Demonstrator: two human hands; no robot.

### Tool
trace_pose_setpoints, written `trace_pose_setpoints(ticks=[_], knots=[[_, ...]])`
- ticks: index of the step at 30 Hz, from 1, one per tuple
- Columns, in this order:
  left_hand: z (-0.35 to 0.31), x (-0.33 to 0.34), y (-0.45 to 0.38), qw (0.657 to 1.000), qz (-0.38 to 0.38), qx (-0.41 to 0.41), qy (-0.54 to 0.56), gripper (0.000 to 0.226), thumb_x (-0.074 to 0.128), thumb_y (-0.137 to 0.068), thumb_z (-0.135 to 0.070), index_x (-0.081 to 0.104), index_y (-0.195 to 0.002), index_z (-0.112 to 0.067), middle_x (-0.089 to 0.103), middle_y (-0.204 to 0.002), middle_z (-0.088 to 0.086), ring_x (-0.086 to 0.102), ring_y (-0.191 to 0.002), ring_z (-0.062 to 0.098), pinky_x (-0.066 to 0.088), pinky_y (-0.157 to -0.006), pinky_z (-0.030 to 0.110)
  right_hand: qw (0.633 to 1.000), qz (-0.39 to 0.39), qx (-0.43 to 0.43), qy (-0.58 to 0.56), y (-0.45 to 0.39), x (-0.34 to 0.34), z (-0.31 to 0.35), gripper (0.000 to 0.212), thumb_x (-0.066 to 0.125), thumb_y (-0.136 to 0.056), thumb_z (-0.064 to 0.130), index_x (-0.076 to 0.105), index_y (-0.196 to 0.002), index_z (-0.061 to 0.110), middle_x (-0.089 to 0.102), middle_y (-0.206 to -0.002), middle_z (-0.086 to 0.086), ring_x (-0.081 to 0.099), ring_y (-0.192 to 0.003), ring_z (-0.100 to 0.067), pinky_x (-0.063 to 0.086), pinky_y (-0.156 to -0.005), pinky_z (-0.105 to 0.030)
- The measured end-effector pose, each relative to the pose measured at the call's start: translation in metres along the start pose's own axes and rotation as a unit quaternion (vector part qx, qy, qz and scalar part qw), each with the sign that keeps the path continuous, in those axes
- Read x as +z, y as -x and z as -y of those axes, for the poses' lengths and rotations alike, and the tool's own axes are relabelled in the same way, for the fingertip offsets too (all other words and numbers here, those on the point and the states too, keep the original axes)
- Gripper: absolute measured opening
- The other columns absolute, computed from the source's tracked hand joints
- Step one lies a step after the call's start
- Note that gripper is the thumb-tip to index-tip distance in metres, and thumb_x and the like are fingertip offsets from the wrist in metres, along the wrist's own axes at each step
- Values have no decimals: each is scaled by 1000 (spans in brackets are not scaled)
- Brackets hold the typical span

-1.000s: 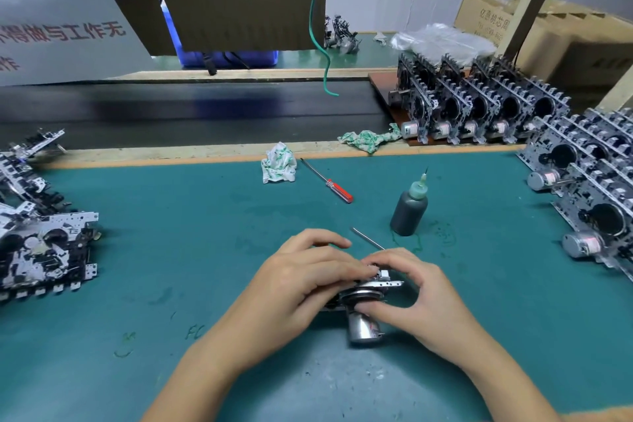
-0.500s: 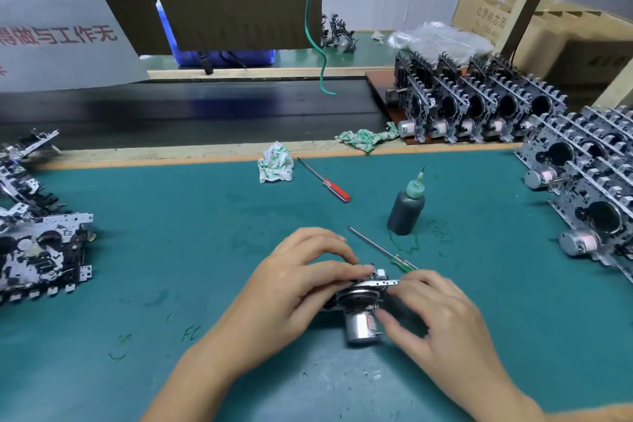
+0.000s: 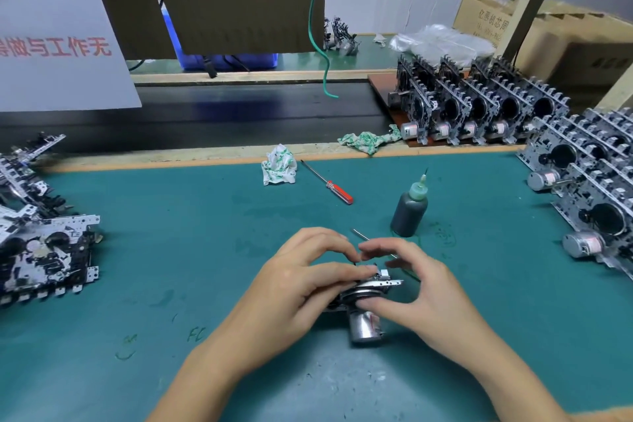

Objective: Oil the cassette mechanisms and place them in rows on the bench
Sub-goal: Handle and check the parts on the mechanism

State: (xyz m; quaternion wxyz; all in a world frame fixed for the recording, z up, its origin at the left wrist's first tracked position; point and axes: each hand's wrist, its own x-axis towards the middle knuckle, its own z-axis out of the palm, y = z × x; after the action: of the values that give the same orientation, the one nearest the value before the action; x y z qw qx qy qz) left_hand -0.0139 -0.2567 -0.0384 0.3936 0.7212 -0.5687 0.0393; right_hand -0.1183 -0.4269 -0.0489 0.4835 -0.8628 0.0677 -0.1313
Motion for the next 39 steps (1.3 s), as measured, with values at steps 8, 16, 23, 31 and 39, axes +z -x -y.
trace_pose_setpoints(ticks=[8,16,23,31,39], knots=[[3,0,1,1000,10,-2,10,28,49,-95,-22,71,-111,-20,54,-109,-13,48,-112,12,37,-97,19,999,45,-25,19,-11,-6,-3,30,86,-65,19,66,-84,31,63,-91,18,57,-99,-6,39,-87,-16],[1,-2,0,1000,26,-10,13,30,47,-95,-20,70,-113,-20,59,-113,-7,46,-117,13,35,-101,18,999,28,-18,43,-3,-1,-6,36,75,-66,41,62,-99,36,60,-102,23,55,-107,-5,39,-92,-17],[3,-3,0,999,31,-7,3,31,46,-95,-19,70,-115,-19,61,-110,-1,45,-117,12,33,-101,16,932,-64,-106,341,19,1,-17,42,49,-79,56,71,-80,22,65,-83,14,55,-87,-10,35,-81,-19],[2,-3,0,1000,28,-5,4,32,45,-96,-20,70,-115,-19,60,-109,-2,47,-114,12,34,-100,16,918,-76,-148,361,22,-2,-23,44,49,-83,55,73,-87,18,68,-102,13,51,-92,-8,37,-84,-23],[0,-4,-1,999,31,-9,15,37,36,-99,-31,68,-117,-21,62,-109,-3,47,-112,11,36,-98,17,912,-44,-141,383,19,-7,-17,43,48,-82,57,73,-90,23,66,-97,19,54,-92,-8,36,-84,-21]])
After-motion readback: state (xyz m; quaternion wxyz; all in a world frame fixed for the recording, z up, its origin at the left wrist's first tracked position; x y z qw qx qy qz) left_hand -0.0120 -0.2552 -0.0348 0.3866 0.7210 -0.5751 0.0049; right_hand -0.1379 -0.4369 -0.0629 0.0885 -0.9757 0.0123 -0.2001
